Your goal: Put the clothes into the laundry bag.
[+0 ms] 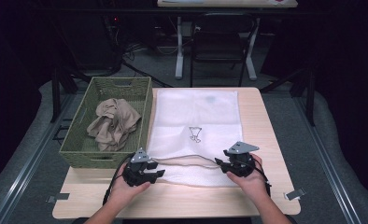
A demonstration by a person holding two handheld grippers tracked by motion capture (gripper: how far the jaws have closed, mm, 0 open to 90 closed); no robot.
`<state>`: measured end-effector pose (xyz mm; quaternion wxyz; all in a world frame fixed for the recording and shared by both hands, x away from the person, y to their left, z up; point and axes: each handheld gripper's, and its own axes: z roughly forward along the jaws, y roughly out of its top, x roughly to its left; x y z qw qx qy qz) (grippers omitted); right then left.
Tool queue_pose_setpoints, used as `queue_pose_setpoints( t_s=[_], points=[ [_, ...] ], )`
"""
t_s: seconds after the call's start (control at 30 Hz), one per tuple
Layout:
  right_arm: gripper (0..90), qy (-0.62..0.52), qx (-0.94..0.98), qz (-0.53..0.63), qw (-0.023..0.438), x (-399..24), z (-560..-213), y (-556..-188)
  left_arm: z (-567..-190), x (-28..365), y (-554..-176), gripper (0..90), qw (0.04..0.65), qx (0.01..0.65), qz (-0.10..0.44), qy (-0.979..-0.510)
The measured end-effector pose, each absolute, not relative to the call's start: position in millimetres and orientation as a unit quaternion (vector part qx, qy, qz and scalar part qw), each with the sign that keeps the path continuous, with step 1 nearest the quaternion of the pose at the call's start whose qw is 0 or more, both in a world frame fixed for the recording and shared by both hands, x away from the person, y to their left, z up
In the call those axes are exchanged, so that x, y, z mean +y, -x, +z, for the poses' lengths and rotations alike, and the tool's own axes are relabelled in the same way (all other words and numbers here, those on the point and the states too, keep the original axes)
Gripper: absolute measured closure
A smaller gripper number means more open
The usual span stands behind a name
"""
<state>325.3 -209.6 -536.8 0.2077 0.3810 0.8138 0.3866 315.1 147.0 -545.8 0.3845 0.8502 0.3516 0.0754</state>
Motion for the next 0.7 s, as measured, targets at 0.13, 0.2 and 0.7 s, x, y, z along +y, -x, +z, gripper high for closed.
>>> queue_pose_setpoints(
  t_s=[0.13, 0.2, 0.7],
  points=[
    [52.0, -0.376, 0.82, 0.381, 0.203, -208.2, -538.3, -325.4, -546.2, 144.6, -315.6, 55.1, 0.385, 0.35, 0.072, -0.851],
    [54.8, -0.372, 0.821, 0.383, 0.203, -208.6, -537.5, -325.0, -546.8, 143.0, -314.9, 55.0, 0.388, 0.351, 0.076, -0.849],
    [60.7, -0.379, 0.817, 0.393, 0.186, -212.8, -536.9, -326.5, -545.4, 144.0, -311.8, 54.9, 0.387, 0.347, 0.075, -0.851]
  ],
)
